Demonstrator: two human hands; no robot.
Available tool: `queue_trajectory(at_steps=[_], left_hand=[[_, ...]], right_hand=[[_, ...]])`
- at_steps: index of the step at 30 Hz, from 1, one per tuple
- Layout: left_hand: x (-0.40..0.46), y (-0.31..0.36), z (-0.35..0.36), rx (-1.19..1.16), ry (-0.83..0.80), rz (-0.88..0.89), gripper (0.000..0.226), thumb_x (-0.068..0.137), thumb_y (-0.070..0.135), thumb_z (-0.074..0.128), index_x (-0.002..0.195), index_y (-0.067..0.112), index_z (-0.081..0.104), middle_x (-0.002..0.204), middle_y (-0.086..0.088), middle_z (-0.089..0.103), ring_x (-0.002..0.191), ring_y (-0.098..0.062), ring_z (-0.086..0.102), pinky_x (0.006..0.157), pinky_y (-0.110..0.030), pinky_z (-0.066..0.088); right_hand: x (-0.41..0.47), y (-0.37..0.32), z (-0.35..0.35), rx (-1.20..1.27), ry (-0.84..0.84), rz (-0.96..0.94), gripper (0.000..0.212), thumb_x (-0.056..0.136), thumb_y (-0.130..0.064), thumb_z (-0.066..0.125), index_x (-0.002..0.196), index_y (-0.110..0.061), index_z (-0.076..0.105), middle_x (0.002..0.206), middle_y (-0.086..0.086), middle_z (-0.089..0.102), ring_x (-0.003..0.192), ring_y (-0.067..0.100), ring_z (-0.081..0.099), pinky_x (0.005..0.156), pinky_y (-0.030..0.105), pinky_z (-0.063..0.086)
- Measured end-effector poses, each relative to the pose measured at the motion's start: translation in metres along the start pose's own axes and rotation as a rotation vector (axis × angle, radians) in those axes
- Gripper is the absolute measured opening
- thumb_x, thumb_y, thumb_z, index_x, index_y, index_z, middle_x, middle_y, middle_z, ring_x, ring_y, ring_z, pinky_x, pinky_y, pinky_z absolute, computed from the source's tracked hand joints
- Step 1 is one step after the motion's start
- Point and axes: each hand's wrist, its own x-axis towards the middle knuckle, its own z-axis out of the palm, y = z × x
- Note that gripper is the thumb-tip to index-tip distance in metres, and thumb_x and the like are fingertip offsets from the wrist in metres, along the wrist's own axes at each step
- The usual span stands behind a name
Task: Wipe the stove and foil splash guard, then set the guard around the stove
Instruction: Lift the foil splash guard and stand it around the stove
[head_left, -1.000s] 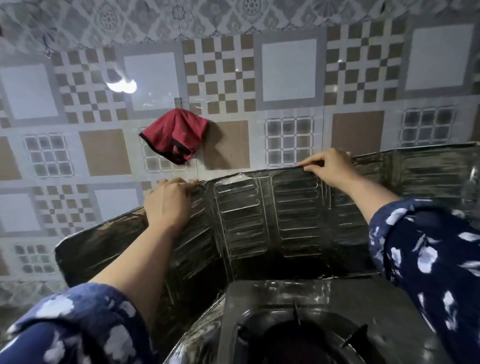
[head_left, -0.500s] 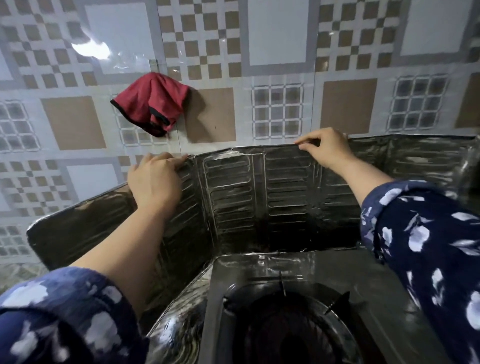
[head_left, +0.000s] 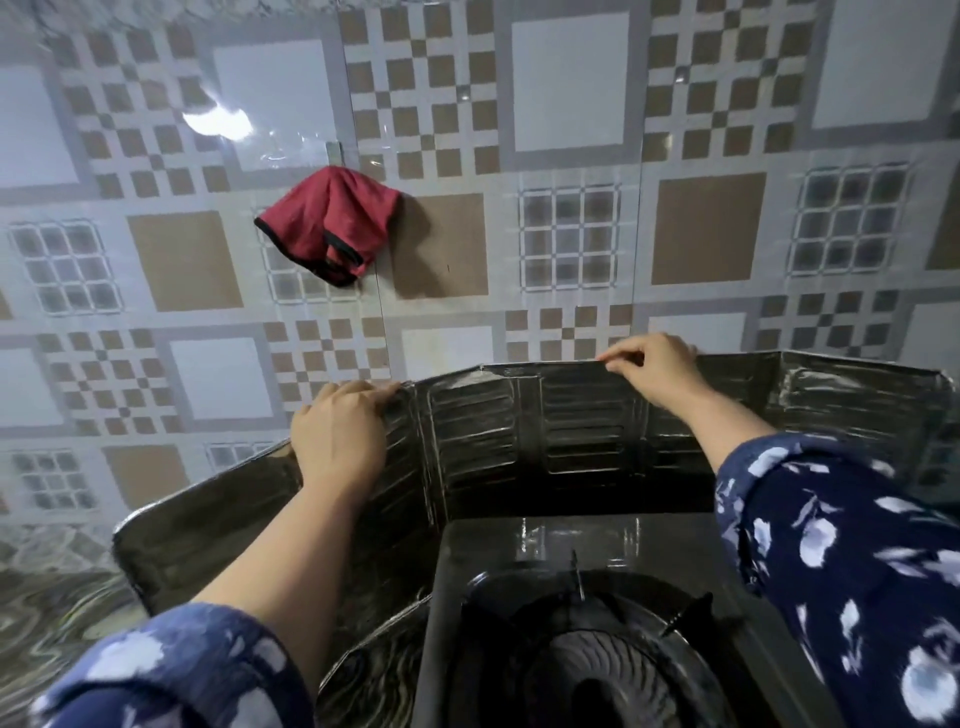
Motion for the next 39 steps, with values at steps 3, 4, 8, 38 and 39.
queue_trajectory(at_steps=[3,4,8,38,39], left_hand=[[0.003,0.006,0.006,-0.006,-0.034,0.003,0.043,0.092,0.010,0.046,0.122,0.037,0.061,0.119,0.005,0.066,0.106,-0.021,0.057,0.074,-0.035,0.045],[0.005,0.008,0.007,-0.010,-0.049,-0.003,0.044,0.092,0.009,0.046,0.122,0.038,0.061,0.118,0.004,0.066,0.104,-0.021,0.058,0.072,-0.034,0.046],[0.013,0.016,0.011,0.003,-0.122,-0.049,0.051,0.092,0.005,0.044,0.123,0.043,0.058,0.115,-0.001,0.068,0.095,-0.024,0.063,0.069,-0.035,0.052],[0.052,0.027,-0.043,-0.554,-0.711,-0.192,0.052,0.090,-0.002,0.053,0.139,0.014,0.046,0.127,-0.014,0.059,0.082,-0.022,0.067,0.050,-0.013,0.044],[0.051,0.028,-0.045,-0.592,-0.736,-0.228,0.053,0.089,-0.002,0.054,0.139,0.014,0.046,0.129,-0.014,0.058,0.085,-0.024,0.068,0.050,-0.015,0.048]], right_hand=[[-0.004,0.010,0.006,0.000,-0.019,0.026,0.016,0.088,-0.026,0.064,0.100,-0.031,0.073,0.115,-0.003,0.070,0.115,0.024,0.057,0.103,0.043,0.030],[-0.004,0.012,0.007,-0.001,-0.024,0.033,0.015,0.088,-0.026,0.065,0.099,-0.032,0.073,0.114,-0.003,0.070,0.114,0.024,0.058,0.103,0.043,0.033],[-0.006,0.012,0.005,-0.006,-0.038,0.042,0.017,0.087,-0.026,0.066,0.099,-0.036,0.073,0.114,-0.005,0.071,0.111,0.022,0.061,0.102,0.043,0.042],[0.021,-0.042,0.040,0.029,-0.079,-0.010,0.036,0.096,-0.009,0.043,0.103,-0.028,0.073,0.124,0.001,0.066,0.111,0.022,0.060,0.093,0.033,0.049],[0.022,-0.042,0.041,0.028,-0.080,-0.011,0.036,0.095,-0.010,0.043,0.102,-0.029,0.074,0.124,0.000,0.066,0.111,0.022,0.060,0.094,0.035,0.050]])
